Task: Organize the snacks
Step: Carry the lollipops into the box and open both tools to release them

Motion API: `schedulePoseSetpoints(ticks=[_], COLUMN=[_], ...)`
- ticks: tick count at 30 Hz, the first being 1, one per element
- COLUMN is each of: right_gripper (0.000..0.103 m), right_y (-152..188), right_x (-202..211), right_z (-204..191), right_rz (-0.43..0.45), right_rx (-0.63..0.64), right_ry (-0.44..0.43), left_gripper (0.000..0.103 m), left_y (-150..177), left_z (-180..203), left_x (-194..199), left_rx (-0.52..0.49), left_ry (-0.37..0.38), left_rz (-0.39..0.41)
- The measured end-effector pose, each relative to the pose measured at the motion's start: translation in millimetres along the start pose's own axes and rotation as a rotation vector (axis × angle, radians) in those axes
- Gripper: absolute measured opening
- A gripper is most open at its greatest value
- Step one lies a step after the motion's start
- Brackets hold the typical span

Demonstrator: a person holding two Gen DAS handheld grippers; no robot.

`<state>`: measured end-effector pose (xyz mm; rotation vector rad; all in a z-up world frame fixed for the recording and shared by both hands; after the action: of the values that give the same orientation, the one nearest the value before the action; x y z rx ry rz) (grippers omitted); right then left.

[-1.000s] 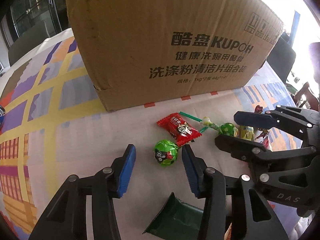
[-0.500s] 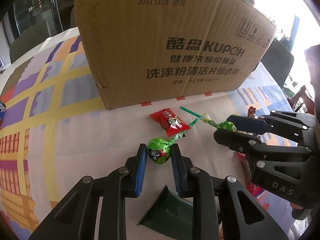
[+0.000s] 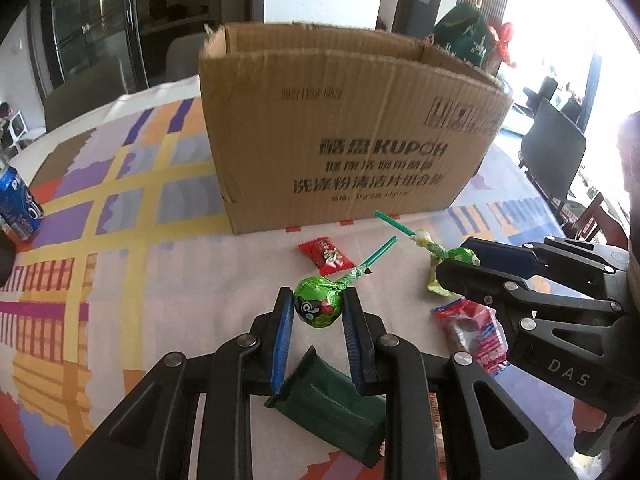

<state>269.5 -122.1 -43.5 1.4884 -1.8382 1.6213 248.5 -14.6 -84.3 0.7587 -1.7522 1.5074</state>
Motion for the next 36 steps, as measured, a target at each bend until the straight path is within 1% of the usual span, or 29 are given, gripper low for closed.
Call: schedulePoseSetpoints(ticks=[10,18,27,36], right_gripper=[0.029,0.029,0.029,0.029], right_y=[-6,-26,-57,-87], right_x=[43,79,98,107], right_z=[-8,-14,-19,-11], right_rz=[0.098,0.205,0.291,0.337], right_rx=[0.017,0.04,0.046,0.044], right_ry=[0.009,0.035,0.04,0.062], left_gripper=[0.025,0.025,0.025,0.025], left_y=[-15,-41,-75,-109], left_z=[-2,-6,-11,-16], left_x=[38,62,79,79], left_rx=[0.019,0.042,0.091,0.104], left_ry=[-0.019,-0.042,-0.041,-0.065], left_rz=[0.082,0.152,0.217,0.252])
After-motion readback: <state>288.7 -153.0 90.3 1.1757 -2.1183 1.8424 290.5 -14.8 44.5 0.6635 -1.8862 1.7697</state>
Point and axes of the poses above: each gripper's, at about its wrist camera, not at the fingertips, and x roughly against the way its jaws point, z to its right, y to its underside, the point moved 4 cm from there along -x, roughly the way its jaws point, and after that the axes turned 13 degrees about -y, right-handed, at the moved point
